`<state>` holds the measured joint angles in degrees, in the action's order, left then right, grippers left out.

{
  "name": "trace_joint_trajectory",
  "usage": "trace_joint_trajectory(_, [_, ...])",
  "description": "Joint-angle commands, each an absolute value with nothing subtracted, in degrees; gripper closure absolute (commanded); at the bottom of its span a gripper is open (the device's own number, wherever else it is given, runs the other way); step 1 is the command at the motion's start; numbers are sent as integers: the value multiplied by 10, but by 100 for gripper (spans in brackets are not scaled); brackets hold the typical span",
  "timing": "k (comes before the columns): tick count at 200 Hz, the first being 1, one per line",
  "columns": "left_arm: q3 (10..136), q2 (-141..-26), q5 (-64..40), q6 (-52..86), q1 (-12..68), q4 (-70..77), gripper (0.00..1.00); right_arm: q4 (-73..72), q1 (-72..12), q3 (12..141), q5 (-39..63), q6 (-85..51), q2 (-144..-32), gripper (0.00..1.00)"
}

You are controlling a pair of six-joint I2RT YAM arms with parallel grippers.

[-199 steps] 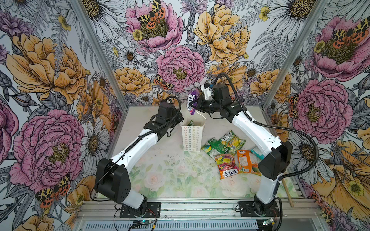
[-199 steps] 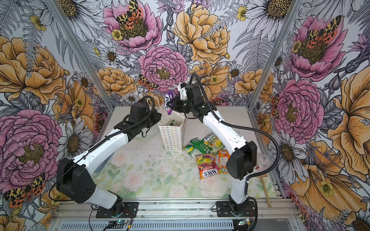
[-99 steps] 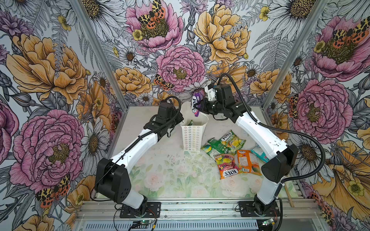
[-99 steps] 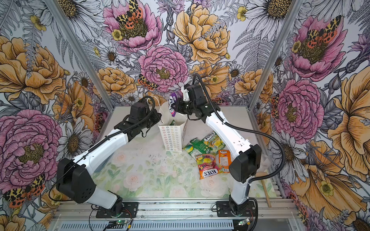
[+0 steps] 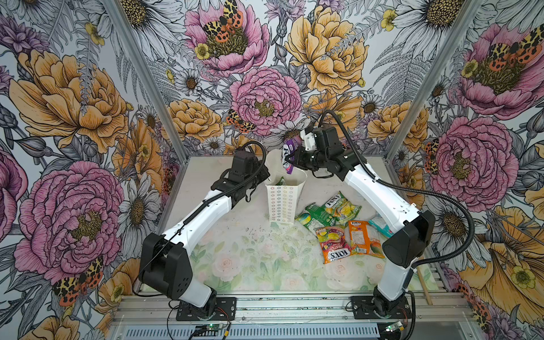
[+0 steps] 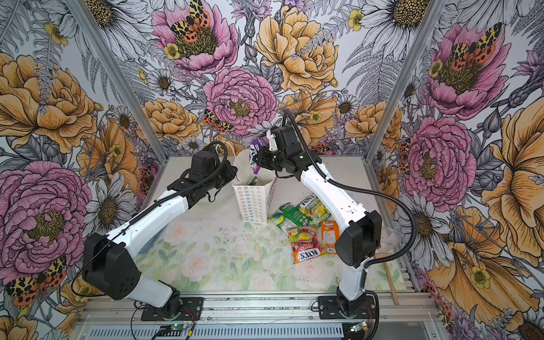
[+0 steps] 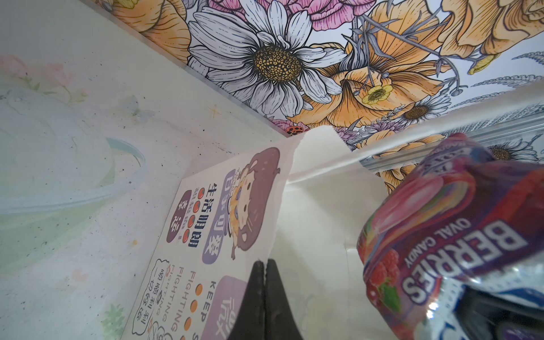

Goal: Place the snacks into the paper bag
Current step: Place the snack in the paper bag.

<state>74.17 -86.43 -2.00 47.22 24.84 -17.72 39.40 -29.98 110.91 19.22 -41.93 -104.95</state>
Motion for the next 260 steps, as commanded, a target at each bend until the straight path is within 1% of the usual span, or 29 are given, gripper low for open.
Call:
trace_joint_trajectory(1, [736,-850,-18,479,246,-162,100,386,-301,1117,184,-410,-1055,100])
trace_joint_trajectory(60, [737,-857,-19,482,248,-158,100,392,-307,1115,190,-411,-1064,100])
trace_joint_trajectory(83, [738,-857,-17,481,248,-158,100,392,-307,1114,191,-411,-1063,89])
trace_joint_trajectory(148, [737,-852,-17,482,249,-158,100,392,-308,1120,193,-412,-1062,74])
trace_joint_trajectory(197, [737,-852,-19,481,248,-158,100,392,-308,1130,197,-411,-1065,67])
trace_joint_trajectory(260, [739,-854,-19,481,247,-156,100,392,-308,1141,201,-408,-1060,64])
